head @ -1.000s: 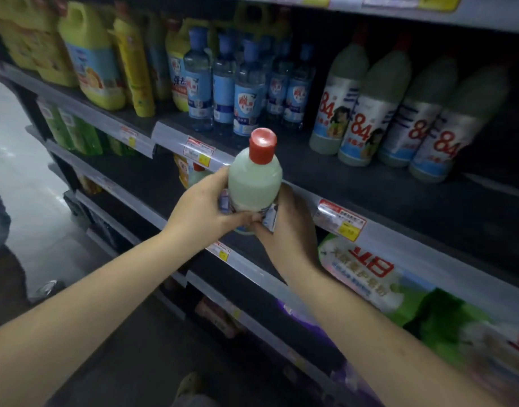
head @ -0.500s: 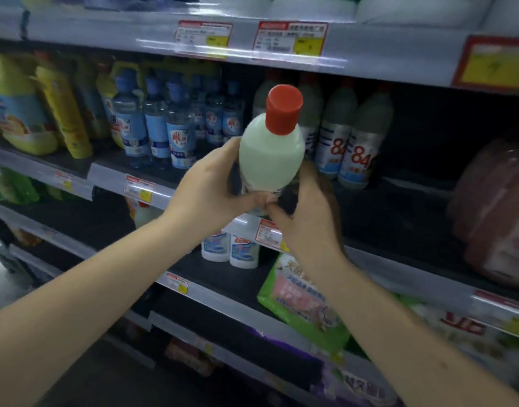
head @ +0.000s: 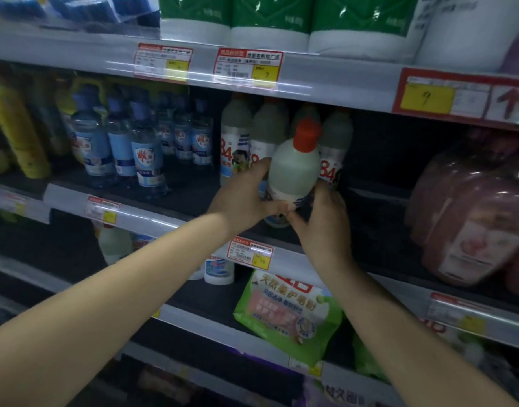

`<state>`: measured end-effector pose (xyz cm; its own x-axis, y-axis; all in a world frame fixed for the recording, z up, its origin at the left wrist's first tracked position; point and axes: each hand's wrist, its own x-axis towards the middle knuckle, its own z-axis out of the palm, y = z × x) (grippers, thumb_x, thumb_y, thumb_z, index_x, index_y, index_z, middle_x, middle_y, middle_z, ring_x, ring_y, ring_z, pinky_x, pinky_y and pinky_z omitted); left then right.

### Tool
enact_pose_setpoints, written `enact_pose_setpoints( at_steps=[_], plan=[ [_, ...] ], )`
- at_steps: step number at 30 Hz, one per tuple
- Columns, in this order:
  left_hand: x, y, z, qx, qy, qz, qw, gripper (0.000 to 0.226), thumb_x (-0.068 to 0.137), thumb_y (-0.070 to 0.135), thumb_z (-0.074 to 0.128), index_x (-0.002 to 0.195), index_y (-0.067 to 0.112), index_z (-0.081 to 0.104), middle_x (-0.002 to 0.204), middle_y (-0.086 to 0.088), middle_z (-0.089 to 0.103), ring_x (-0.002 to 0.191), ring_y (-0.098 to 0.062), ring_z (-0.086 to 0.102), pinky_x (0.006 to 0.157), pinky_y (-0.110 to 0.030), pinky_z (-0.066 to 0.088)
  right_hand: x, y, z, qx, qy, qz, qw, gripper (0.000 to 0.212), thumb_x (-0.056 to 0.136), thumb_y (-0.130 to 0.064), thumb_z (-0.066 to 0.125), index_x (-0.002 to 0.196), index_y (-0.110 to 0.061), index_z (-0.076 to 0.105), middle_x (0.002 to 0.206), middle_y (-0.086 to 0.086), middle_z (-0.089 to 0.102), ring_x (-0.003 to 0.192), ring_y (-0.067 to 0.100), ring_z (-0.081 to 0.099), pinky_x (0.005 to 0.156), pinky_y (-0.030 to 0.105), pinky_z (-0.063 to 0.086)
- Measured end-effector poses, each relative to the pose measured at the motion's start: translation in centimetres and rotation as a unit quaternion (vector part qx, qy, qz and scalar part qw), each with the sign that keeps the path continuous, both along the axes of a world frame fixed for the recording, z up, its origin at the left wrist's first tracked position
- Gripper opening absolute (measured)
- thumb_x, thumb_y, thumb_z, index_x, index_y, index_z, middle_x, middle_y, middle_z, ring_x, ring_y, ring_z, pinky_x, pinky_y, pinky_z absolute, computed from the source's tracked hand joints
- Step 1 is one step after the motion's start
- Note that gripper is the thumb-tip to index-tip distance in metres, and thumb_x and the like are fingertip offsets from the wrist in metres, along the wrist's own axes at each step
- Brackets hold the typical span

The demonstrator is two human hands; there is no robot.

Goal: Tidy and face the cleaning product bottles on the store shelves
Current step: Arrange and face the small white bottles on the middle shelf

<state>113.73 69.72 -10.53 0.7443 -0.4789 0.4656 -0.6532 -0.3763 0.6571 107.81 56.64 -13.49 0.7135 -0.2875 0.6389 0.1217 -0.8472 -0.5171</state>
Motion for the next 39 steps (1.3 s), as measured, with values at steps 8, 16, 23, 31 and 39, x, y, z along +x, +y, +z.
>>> enact_pose_setpoints(
  at_steps=[8,16,23,31,39],
  plan=[
    [3.2,-2.3,1.0,0.002,0.017,-0.032,0.999,0.065,0.076,0.023,0.074,0.134,0.015,0.045,0.131,-0.002,0.057,0.115,-0.013,0.053,0.093,-0.022,0.041,2.6,-1.2,0.6,0.034,0.038,-0.023,0.998,0.044,0.079,-0.021,0.071,0.115,-0.004,0.052,0.116,0.016,0.061,0.110,0.032,0.054,0.085,0.040,0.048],
    [4.7,-4.7,-0.4,-0.059,0.036,0.028,0.997,0.049,0.082,0.025,0.069,0.124,0.009,0.053,0.122,-0.009,0.062,0.111,-0.020,0.058,0.089,-0.026,0.045,3.9,-0.8,0.4,0.093,0.070,-0.050,0.992,0.046,0.087,-0.014,0.060,0.130,-0.010,0.041,0.124,0.013,0.055,0.108,0.027,0.057,0.079,0.030,0.045],
    [5.4,-4.8,-0.3,-0.014,0.035,0.035,0.999,0.054,0.074,0.019,0.076,0.121,0.006,0.052,0.120,-0.010,0.062,0.110,-0.021,0.058,0.086,-0.022,0.044,5.4,-1.3,-1.0,0.062,0.138,-0.097,0.984,0.027,0.087,-0.014,0.061,0.109,-0.005,0.048,0.120,0.015,0.053,0.100,0.030,0.059,0.078,0.038,0.051],
    [6.0,-4.4,-3.3,0.039,0.076,0.053,0.995,0.032,0.079,0.021,0.071,0.105,0.008,0.058,0.107,-0.009,0.066,0.099,-0.020,0.061,0.081,-0.027,0.046,5.9,-1.2,-1.2,0.007,0.153,-0.106,0.982,0.023,0.089,-0.012,0.057,0.110,-0.007,0.050,0.115,0.014,0.058,0.099,0.031,0.061,0.077,0.039,0.052],
    [5.9,-4.8,-3.9,0.029,0.043,0.085,0.995,0.034,0.081,0.021,0.068,0.108,0.006,0.053,0.106,-0.008,0.064,0.091,-0.012,0.056,0.073,-0.022,0.040,5.7,-0.8,-1.2,0.004,0.165,-0.077,0.983,0.037,0.088,-0.016,0.059,0.120,-0.006,0.044,0.124,0.015,0.054,0.105,0.031,0.060,0.082,0.041,0.053]
  ],
)
